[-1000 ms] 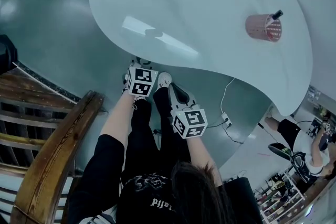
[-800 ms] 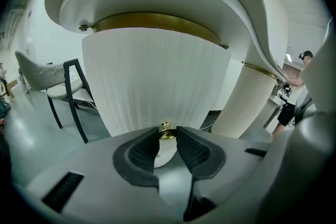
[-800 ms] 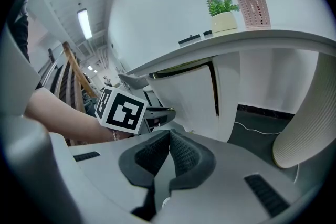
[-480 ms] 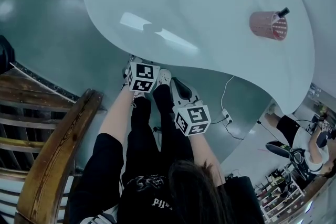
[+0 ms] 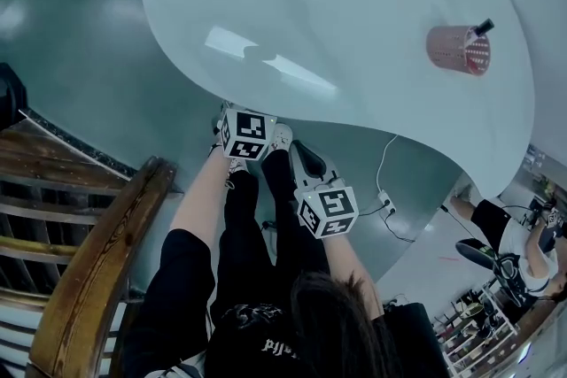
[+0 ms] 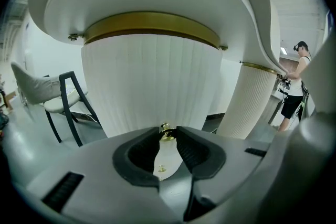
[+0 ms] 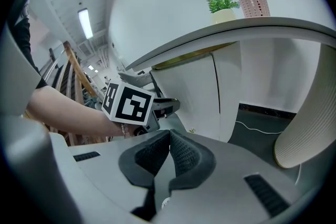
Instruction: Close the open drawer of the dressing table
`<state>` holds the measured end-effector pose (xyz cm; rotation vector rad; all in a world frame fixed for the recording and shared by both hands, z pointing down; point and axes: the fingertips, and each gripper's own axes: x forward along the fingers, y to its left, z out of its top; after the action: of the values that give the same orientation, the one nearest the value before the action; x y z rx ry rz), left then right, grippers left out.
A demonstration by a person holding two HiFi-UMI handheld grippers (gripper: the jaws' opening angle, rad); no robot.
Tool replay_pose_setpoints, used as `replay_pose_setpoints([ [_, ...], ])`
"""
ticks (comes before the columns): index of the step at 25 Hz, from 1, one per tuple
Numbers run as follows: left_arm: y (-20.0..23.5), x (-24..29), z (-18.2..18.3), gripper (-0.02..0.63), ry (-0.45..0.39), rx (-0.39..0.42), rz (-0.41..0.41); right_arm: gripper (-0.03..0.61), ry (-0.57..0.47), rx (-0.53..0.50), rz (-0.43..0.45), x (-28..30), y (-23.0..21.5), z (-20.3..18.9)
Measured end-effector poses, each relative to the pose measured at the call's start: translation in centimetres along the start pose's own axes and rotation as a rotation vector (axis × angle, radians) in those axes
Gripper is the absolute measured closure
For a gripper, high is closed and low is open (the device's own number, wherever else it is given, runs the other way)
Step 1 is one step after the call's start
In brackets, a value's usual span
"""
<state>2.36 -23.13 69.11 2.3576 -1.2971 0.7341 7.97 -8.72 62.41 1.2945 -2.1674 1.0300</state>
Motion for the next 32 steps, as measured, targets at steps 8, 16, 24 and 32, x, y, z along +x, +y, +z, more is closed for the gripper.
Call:
replay_pose_setpoints([
  [8,0.2,0.3,0.2,0.497,-0.014,0.025,-0.01,0.552,-0.007,-0.002,0.007,0.3,0.6,-0.4],
  [16,-0.3,-0.1,0.2,0.456,0.017,-0.056,-0.056,0.552,-0.028,0.015,0.005,-0.7,1.1,-0.2],
  [24,-0.4,-4.0,-1.3,0.4,0.082,-0.082,-0.043,0.552,-0.035,0.036,-0.013,-2.5,1.9,-0.3],
  [32,-1.2,-9.0,-0.5,0.397,0.064,-0.096,-0.037,0.552,-0.075,0.039,-0.025,-5.0,4.0,-0.5],
])
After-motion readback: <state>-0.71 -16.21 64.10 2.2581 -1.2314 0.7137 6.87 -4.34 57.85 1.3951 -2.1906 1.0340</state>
